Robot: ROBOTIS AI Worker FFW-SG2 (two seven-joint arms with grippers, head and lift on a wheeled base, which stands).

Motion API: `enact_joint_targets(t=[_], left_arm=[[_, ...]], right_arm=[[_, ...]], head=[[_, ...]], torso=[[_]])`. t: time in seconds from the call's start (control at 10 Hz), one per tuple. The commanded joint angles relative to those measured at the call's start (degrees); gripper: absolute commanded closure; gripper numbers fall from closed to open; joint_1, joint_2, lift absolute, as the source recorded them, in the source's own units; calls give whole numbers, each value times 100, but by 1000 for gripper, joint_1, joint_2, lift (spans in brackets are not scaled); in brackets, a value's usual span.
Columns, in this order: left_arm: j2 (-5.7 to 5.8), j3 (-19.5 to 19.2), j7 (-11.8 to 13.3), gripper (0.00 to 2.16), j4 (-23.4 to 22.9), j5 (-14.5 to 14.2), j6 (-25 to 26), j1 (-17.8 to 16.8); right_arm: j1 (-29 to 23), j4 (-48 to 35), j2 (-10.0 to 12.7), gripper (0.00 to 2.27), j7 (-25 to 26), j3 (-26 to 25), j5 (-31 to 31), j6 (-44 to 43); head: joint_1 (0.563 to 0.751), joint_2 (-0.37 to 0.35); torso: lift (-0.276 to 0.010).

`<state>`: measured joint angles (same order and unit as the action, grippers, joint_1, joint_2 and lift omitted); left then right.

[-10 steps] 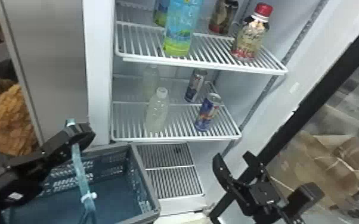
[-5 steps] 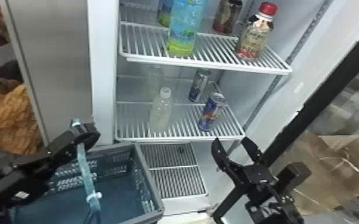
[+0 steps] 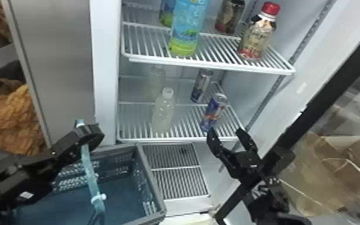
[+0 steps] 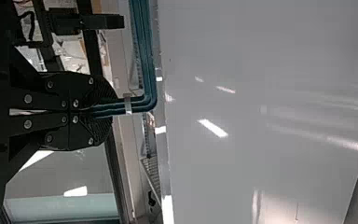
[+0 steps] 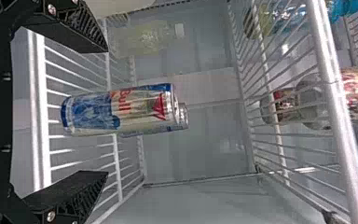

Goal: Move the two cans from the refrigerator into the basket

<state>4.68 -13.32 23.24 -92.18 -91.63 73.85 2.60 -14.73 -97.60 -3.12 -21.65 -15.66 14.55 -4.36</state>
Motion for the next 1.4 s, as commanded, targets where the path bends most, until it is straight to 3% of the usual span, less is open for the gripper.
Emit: enact_joint_targets(t=[0.0,0.5,1.1,1.2,1.3], left_arm=[[6,7,-3,1199,0,0,12,-7],[6,18,-21,1199,0,0,26,-7],[6,18,-30,1199,0,0,40,-7],[-3,7,-30,1199,0,0,40,-7],[-3,7,-30,1199,0,0,40,7]], right_arm=[[236,205,-40,104,73,69,-61,0],[1164,1161,-154,110,108,275,-232,0],[1896,2033,-277,116,187,515,-267,14],[1938,2033,-277,190,179,526,-255,126],[1952,2019,-286,499,179,515,-141,394]], head=[[695,-309],[695,-286],[695,-264],[695,-263],[695,-259]], torso=[[-218],[-218],[-218],[-218],[-218]])
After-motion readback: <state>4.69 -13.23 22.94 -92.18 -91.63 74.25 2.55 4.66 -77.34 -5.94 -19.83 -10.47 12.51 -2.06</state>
